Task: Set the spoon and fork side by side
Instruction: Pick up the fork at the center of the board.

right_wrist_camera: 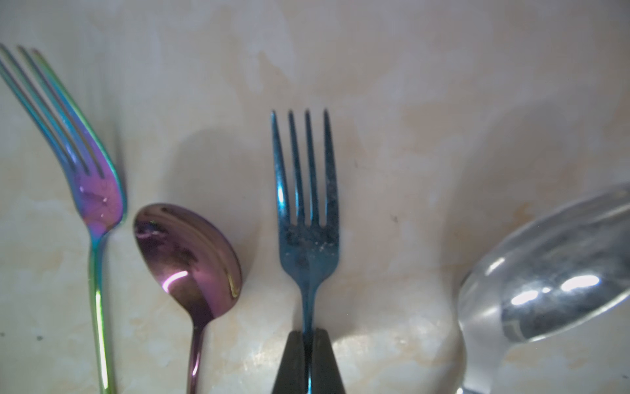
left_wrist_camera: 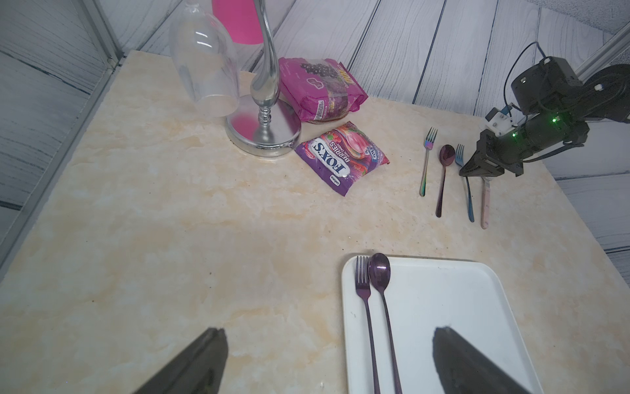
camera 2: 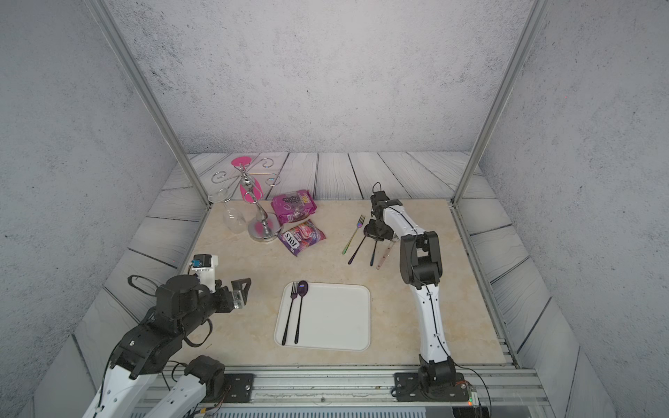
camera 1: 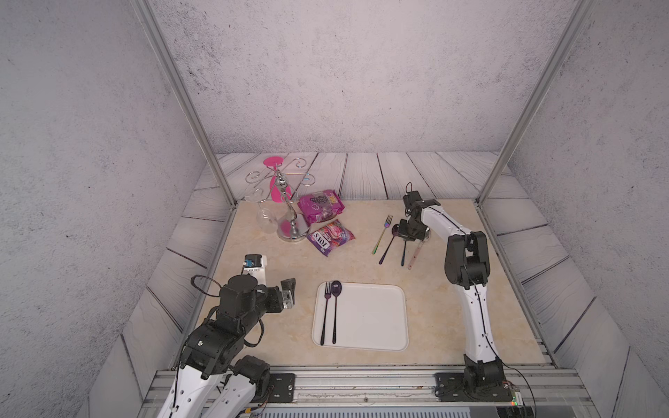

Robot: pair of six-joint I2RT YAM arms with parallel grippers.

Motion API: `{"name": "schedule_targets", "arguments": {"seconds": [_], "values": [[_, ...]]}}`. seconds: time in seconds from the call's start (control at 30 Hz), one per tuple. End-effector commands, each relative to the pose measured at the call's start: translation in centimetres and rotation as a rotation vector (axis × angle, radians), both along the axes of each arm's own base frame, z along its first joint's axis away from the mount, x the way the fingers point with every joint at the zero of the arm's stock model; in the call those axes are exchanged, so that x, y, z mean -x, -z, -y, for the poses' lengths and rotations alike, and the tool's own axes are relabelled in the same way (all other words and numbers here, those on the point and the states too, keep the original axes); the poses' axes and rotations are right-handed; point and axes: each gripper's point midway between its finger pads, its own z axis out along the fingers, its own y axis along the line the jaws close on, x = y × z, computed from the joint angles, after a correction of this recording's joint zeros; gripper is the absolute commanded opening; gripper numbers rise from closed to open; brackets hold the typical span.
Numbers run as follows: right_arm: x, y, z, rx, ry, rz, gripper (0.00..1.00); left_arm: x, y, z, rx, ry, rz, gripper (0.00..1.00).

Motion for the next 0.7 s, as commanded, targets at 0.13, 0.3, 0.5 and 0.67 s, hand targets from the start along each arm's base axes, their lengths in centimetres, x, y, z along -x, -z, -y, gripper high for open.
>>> {"name": "schedule_targets", "arguments": {"seconds": [0.13,0.3,0.5,0.67], "values": [[0.1,-2.2,0.6,-0.005,0.047,0.05,0.0,0.1,-0.1,-0.2,-0.004,-0.005,0.017,1.0],[0.3,-7.4,0.5,-0.036,0.046,0.145,0.0,0.2,-0.2,-0.3,-0.005,-0.008,0.022,1.0],[4.1,-12.5,-0.6,-0.113,0.004,0.215,0.0,0.2,-0.2,-0.5,-0.005,-0.02,0.022,1.0],[10.6,-15.8,-3.0,-0.171,-0.068,0.25,0.0,0.4,-0.5,-0.9,-0.008,-0.034,0.034,1.0]]}}
